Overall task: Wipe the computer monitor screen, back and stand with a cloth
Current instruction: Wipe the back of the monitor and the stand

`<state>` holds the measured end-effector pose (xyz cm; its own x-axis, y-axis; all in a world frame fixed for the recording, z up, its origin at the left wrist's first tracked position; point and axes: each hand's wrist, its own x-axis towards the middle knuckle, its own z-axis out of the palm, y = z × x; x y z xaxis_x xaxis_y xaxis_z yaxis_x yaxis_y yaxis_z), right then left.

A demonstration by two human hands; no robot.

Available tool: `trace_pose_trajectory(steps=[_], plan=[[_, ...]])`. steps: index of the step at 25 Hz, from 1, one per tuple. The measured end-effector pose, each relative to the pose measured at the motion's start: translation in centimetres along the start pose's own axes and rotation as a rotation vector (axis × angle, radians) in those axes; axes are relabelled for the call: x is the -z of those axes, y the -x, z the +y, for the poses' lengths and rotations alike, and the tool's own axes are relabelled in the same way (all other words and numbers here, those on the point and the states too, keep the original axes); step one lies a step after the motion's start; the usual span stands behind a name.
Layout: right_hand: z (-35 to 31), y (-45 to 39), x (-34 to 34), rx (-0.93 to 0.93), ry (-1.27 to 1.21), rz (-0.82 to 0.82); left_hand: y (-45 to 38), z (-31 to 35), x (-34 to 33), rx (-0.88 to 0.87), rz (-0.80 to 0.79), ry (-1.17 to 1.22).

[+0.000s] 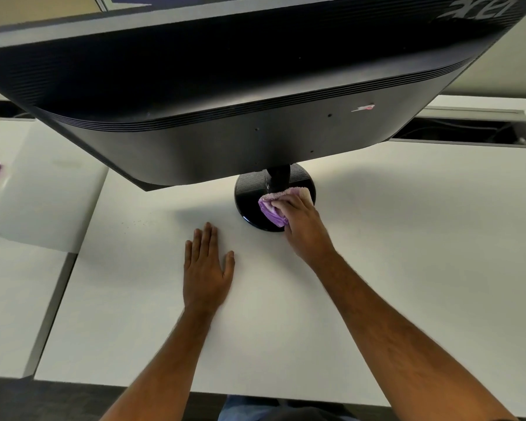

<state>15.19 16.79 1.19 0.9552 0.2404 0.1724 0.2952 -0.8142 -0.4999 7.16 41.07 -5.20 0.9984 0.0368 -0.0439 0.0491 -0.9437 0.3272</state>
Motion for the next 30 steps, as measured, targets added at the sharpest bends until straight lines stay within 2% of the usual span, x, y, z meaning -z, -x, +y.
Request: trace_pose_trajectory(steps=[4, 6, 10, 14, 17, 20, 23, 24, 25, 27, 28, 30], plan=[[-0.8, 0.5, 2.5, 0.095, -0.037, 0.284, 0.0, 0.0, 0.1, -0.001, -0.002, -0.004], [-1.2, 0.4, 2.0, 0.090, -0.037, 0.319, 0.0, 0.0, 0.1, 0.000, -0.006, -0.004], [-0.9, -0.6, -0.3, 0.085, 0.021, 0.166, -0.1, 0.1, 0.2, 0.008, -0.010, 0.004], [-1.4, -0.7, -1.2, -0.096, 0.141, -0.062, -0.1, 0.1, 0.2, 0.007, -0.005, 0.000], [-2.2, -1.3, -0.6, -0.139, 0.261, -0.201, 0.0, 0.1, 0.2, 0.007, -0.014, 0.006], [-2.6, -1.9, 0.6, -0.132, 0.340, -0.268, 0.0, 0.1, 0.2, 0.007, -0.013, 0.018], [-2.1, -1.6, 2.7, -0.174, 0.275, -0.352, 0.0, 0.0, 0.1, -0.004, -0.002, 0.009], [-1.5, -1.3, 3.4, -0.203, 0.229, -0.351, -0.1, 0.1, 0.1, -0.005, -0.002, 0.006], [-0.9, -1.0, 4.1, -0.209, 0.190, -0.281, -0.1, 0.1, 0.1, -0.006, -0.004, 0.004], [0.5, 0.0, 4.1, -0.156, 0.158, -0.052, -0.1, 0.1, 0.0, -0.005, -0.005, 0.000], [1.0, 0.2, 3.6, -0.138, 0.136, -0.041, -0.1, 0.1, 0.0, -0.004, -0.004, -0.001], [1.1, 0.2, 1.7, -0.152, 0.127, -0.176, -0.1, 0.0, 0.0, -0.006, -0.003, -0.001]])
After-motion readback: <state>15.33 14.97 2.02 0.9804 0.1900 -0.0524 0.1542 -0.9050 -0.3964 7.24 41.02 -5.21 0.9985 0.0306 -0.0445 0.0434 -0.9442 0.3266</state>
